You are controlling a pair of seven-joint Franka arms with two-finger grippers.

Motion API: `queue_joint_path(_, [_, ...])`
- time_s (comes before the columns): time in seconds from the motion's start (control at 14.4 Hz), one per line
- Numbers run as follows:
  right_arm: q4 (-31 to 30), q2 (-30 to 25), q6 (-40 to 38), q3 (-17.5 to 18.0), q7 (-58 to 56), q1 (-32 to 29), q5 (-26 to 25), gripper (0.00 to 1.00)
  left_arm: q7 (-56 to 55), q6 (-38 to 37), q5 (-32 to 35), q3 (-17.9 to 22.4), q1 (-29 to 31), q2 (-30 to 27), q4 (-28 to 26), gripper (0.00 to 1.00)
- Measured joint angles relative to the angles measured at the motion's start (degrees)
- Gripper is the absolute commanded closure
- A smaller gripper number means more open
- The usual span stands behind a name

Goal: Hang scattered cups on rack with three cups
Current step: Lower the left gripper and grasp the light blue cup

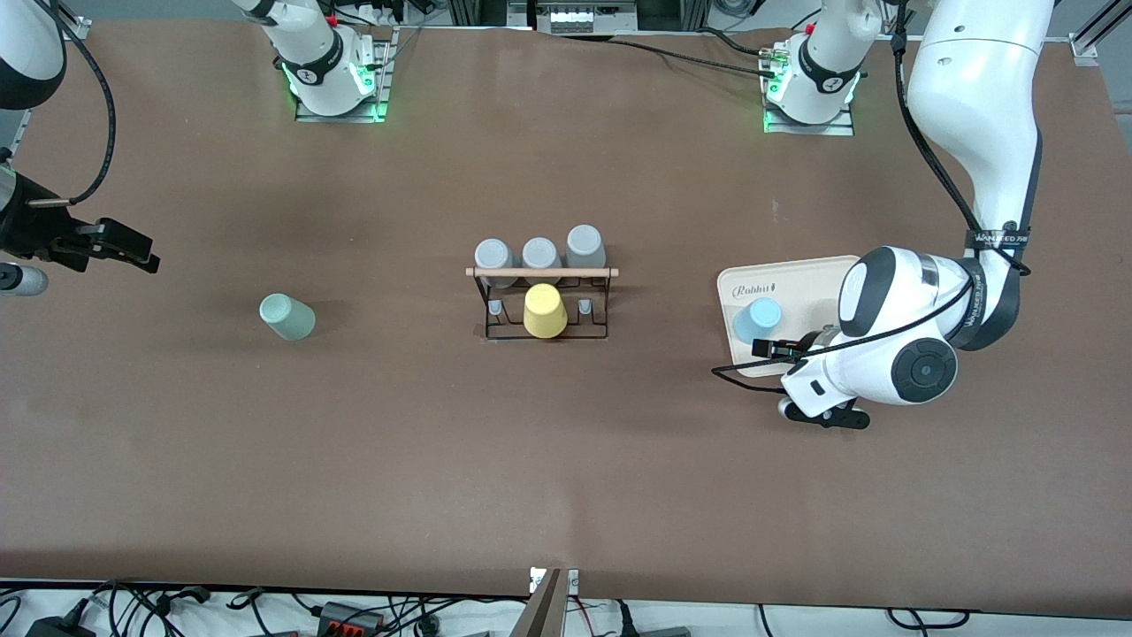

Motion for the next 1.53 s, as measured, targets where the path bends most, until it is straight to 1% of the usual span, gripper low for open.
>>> queue_joint_path(0.62, [0.0, 0.5, 0.0, 0.0, 0.0, 0.0, 0.0, 0.0, 0.0, -0.6, 0.1, 0.0, 0.0, 2.2, -2.1, 0.0])
queue_joint_path(0.9, [0.0, 0.5, 0.0, 0.0, 0.0, 0.0, 0.0, 0.0, 0.0, -3.9, 0.1, 0.0, -0.2, 2.4, -4.5, 0.0])
queue_joint_path(1.11, [0.0, 0.5, 0.0, 0.1, 0.0, 0.2, 0.0, 0.0, 0.0, -6.2, 0.1, 0.0, -0.3, 2.4, -4.7, 0.0])
queue_joint_path(1.53, [0.0, 0.5, 0.1, 0.1, 0.0, 0.1, 0.0, 0.0, 0.0, -6.1, 0.0, -0.1, -0.5, 4.0, -4.7, 0.0])
